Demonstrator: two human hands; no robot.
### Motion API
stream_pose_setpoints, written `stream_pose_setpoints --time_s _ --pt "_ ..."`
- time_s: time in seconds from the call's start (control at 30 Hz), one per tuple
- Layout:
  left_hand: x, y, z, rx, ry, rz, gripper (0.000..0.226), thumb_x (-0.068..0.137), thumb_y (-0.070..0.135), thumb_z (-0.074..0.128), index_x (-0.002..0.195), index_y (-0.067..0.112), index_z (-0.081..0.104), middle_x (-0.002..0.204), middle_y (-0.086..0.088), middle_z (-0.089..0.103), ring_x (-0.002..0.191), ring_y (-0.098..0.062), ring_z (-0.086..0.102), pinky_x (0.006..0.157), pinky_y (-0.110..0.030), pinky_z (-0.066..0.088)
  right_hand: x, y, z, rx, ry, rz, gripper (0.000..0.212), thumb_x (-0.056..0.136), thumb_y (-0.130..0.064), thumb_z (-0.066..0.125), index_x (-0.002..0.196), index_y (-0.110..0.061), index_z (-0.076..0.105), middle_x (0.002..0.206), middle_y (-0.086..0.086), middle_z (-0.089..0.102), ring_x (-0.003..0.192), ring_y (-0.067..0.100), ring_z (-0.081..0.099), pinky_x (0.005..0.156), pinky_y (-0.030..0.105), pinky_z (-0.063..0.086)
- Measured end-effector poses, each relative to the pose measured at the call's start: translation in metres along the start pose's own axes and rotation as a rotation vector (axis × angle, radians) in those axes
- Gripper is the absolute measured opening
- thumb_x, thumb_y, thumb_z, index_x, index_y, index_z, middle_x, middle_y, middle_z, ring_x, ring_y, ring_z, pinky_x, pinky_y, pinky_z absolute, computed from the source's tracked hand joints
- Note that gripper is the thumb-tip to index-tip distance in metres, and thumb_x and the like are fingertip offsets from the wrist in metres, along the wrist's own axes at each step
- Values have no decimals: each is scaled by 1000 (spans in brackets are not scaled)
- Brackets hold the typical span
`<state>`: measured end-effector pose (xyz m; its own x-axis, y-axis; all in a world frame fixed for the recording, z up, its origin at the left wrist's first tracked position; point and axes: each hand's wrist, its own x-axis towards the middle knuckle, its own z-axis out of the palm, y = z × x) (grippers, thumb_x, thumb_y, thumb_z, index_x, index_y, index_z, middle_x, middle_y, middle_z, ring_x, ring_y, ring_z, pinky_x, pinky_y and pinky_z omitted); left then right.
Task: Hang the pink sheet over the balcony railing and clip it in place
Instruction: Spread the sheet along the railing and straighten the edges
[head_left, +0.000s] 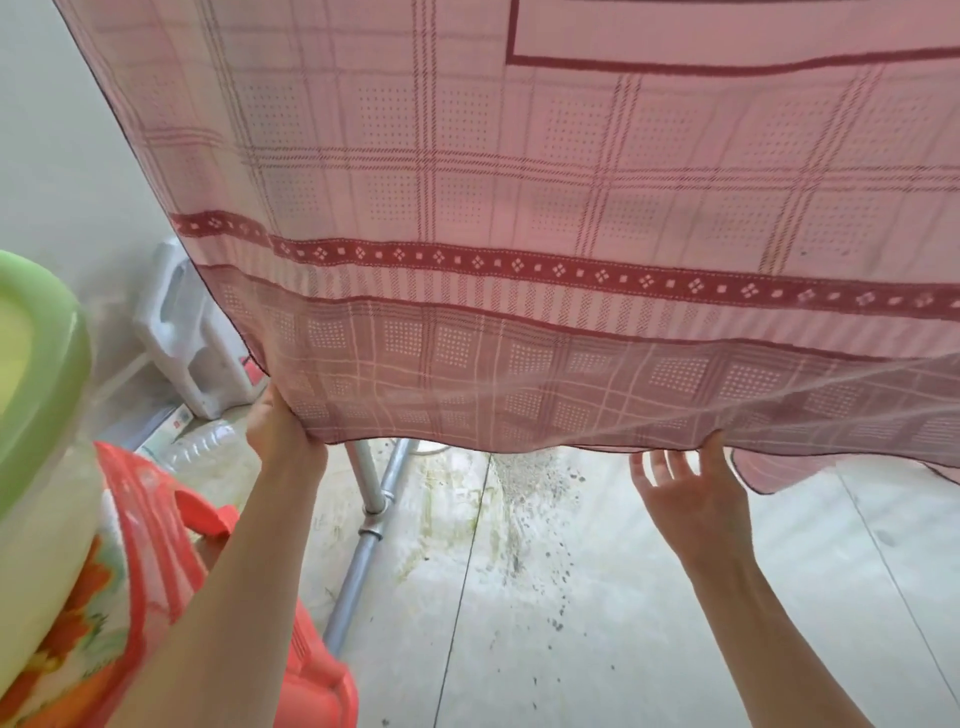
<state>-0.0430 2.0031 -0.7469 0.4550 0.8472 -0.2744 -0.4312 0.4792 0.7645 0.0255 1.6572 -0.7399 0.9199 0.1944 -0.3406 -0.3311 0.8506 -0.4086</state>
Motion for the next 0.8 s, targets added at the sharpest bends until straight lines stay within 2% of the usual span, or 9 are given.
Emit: stream_pose_setpoints --time_s 0.07,0.13,0.2,0.33,0.4,0.47,0.67,0.73,0.8 --pt "-8 -1 -4 -15 10 2 19 92 11 54 75 17 50 72 4 52 73 -13 55 67 -25 50 0 -4 -1 -32 -13 -4 5 75 -21 65 73 -25 64 94 -8 62 107 8 55 97 33 42" --pt "-15 -1 -7 -17 -3 14 16 92 28 58 80 17 54 71 9 61 76 -11 59 73 -25 51 -1 -7 -1 -65 -41 -14 16 54 -17 71 65 -25 62 92 -8 58 106 9 54 102 32 38" --pt "-20 -2 -8 0 -82 22 21 93 39 51 87 20 57 76 15 65 84 -9 60 82 -26 50 -2 -8 1 -74 -39 -28 24 46 -17 72 66 -26 64 89 -8 57 103 10 54 103 31 37" --pt "-29 -7 -22 11 -294 -62 12 95 29 47 98 19 53 97 5 59 106 -14 51 102 -36 39 1 -5 0 -25 32 -29 12 81 -16 59 86 -24 67 82 -10 67 105 9 57 95 32 45" --pt "-32 -10 -31 21 -343 -107 20 96 23 45 114 19 52 122 4 57 117 -10 50 103 -36 36 1 -5 -2 -7 65 -38 17 91 -18 52 88 -22 68 85 -10 70 107 9 57 89 32 47" --pt "-34 -10 -34 15 -329 -124 34 97 21 42 131 16 46 140 1 49 125 -12 48 106 -37 35 -1 -5 -3 -2 78 -45 21 93 -19 48 89 -22 68 92 -10 70 107 9 57 89 33 46" --pt "-18 -7 -18 -136 -123 -150 40 100 16 36 139 7 38 144 -4 44 129 -16 45 112 -36 30 0 -16 -1 -25 46 -48 13 89 -12 51 90 -19 63 96 -7 65 107 12 60 90 35 48" --pt "-14 -5 -9 -156 -53 -140 41 100 15 38 140 5 37 142 -2 46 112 -11 57 109 -23 32 -1 -22 2 -27 9 -77 9 87 -17 55 92 -21 61 100 -6 65 104 13 62 85 36 51" --pt "-12 -3 -1 -135 -23 -123 41 99 15 41 138 4 40 135 -2 52 100 -8 62 99 -12 38 -4 -29 6 2 -28 -115 26 81 -29 65 106 -23 62 116 -6 65 108 16 63 88 41 49"
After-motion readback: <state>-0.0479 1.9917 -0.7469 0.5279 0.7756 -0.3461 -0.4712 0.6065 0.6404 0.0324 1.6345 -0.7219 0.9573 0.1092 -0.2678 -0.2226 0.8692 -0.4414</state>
